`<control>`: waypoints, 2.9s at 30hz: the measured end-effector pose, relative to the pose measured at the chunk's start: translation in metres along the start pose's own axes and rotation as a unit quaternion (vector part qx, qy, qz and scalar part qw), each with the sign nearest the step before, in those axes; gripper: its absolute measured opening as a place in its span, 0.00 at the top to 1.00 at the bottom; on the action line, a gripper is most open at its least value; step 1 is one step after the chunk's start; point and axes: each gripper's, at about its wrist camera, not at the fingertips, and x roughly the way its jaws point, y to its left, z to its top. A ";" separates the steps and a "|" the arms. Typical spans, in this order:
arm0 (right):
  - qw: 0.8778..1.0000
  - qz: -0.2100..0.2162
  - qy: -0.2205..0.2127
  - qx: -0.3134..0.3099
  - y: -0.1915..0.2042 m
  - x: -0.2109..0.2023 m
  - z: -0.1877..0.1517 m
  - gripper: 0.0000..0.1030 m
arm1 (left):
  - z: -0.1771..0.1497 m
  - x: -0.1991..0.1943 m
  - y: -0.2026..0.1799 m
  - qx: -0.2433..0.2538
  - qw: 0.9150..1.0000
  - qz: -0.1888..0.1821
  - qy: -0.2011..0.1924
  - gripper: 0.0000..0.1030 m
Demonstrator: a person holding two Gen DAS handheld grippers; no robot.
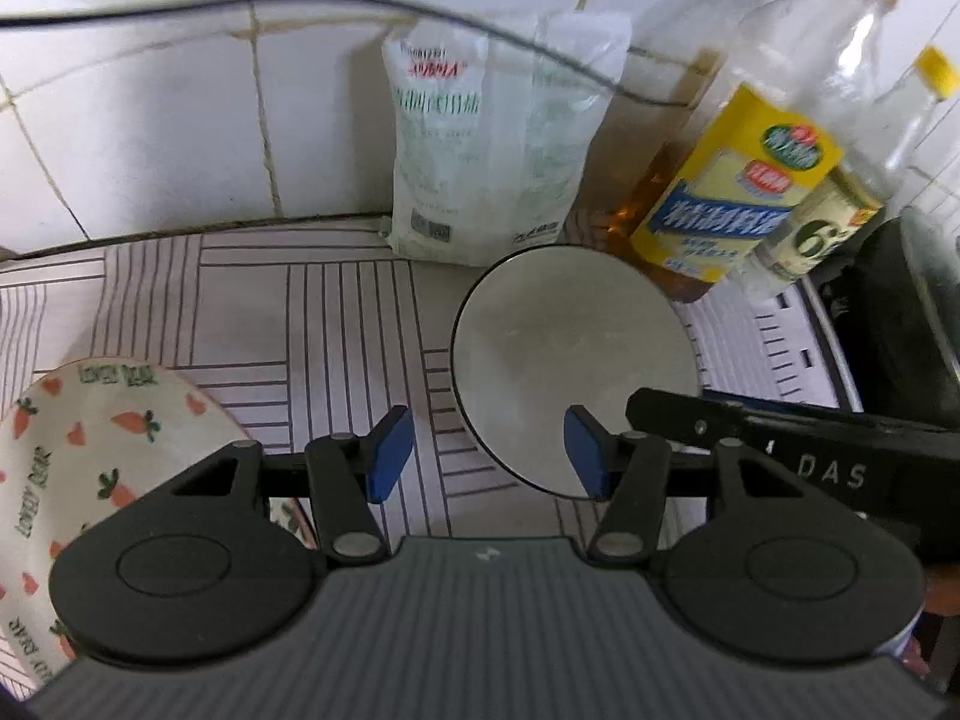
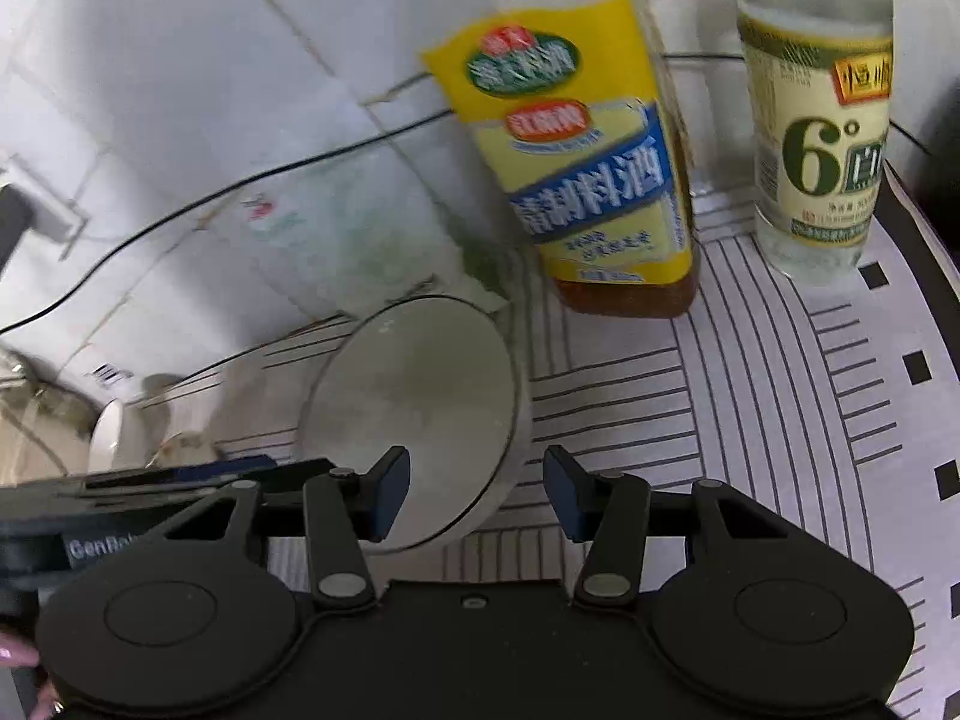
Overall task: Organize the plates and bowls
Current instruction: 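Carry the white bowl with both tools toward the other bowl by the bottles, then lower the bowl into the other white bowl and open both tools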
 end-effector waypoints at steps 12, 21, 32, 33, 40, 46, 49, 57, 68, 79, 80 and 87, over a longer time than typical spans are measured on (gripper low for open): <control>1.000 -0.012 -0.008 0.022 -0.012 0.013 -0.002 0.84 | -0.003 0.022 0.002 -0.012 1.000 -0.008 0.027 0.84; 0.999 -0.003 -0.028 0.023 -0.007 -0.009 -0.003 0.86 | -0.012 -0.004 -0.013 -0.021 0.999 0.004 0.034 0.84; 0.997 0.029 -0.067 -0.007 0.020 -0.085 -0.022 0.86 | -0.038 -0.081 -0.031 0.007 0.999 -0.005 0.033 0.84; 0.997 0.033 -0.069 -0.005 0.022 -0.091 -0.024 0.86 | -0.041 -0.089 -0.033 0.008 0.999 -0.004 0.031 0.84; 0.997 0.041 -0.067 -0.019 0.031 -0.125 -0.040 0.87 | -0.061 -0.131 -0.048 0.027 1.000 -0.001 0.013 0.84; 0.996 0.048 -0.070 -0.022 0.030 -0.141 -0.056 0.87 | -0.078 -0.140 -0.056 0.034 0.999 0.005 0.019 0.84; 0.996 0.050 -0.064 -0.021 0.027 -0.142 -0.067 0.87 | -0.090 -0.137 -0.057 0.035 0.999 0.010 0.031 0.84; 0.998 0.045 -0.044 -0.012 0.016 -0.129 -0.091 0.86 | -0.110 -0.119 -0.055 0.033 0.998 0.020 0.052 0.84; 0.999 0.037 -0.004 0.002 0.006 -0.090 -0.096 0.86 | -0.110 -0.081 -0.043 0.011 0.995 0.036 0.097 0.84; 0.999 0.007 0.011 -0.043 0.017 -0.071 -0.091 0.86 | -0.100 -0.063 -0.037 -0.005 0.989 0.045 0.140 0.82; 0.998 0.000 0.013 -0.054 0.020 -0.070 -0.090 0.86 | -0.099 -0.061 -0.037 -0.005 0.988 0.047 0.144 0.81; 0.983 -0.062 0.003 -0.171 0.049 -0.064 -0.093 0.85 | -0.096 -0.053 -0.034 -0.014 0.986 0.049 0.159 0.80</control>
